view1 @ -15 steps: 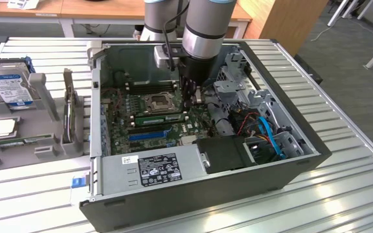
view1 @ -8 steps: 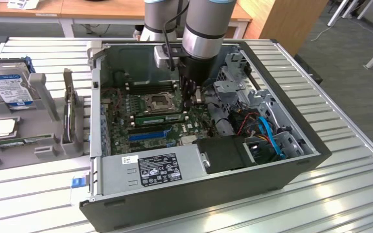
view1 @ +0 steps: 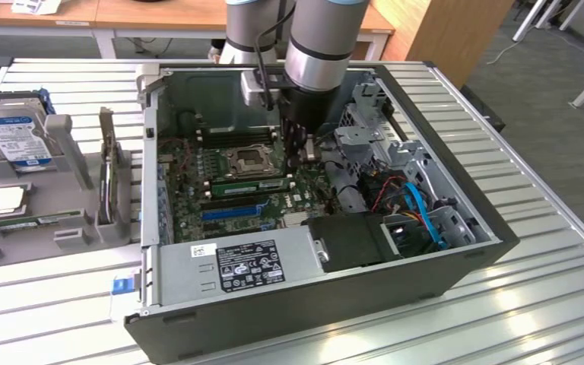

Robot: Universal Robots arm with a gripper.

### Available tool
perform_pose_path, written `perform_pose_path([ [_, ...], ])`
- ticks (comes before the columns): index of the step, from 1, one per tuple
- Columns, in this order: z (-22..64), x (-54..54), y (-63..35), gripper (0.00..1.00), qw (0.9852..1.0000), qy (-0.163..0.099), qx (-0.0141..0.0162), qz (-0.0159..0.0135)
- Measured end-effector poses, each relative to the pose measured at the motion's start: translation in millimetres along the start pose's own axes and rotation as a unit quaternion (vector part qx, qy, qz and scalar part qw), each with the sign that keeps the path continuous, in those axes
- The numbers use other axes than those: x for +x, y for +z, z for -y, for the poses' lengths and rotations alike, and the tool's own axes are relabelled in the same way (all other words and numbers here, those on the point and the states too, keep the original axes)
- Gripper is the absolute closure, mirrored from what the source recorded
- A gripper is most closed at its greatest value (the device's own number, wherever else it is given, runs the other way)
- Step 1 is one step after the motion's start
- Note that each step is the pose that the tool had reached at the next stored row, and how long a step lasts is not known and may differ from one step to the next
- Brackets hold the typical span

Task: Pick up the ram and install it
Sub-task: 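Press down the ram until it locks into place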

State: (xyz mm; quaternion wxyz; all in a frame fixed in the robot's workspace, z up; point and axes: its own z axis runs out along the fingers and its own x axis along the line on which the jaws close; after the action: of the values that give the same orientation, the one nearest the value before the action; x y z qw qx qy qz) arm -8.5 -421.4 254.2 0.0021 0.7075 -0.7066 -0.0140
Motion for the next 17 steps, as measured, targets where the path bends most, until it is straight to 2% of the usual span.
perform_pose_path([
  [6,0.5,-4.9,0.3,0.90,1.0000,0.000,0.0000,0.0000],
  [17,0.5,-5.4,1.5,0.90,1.0000,0.000,0.0000,-0.0001],
])
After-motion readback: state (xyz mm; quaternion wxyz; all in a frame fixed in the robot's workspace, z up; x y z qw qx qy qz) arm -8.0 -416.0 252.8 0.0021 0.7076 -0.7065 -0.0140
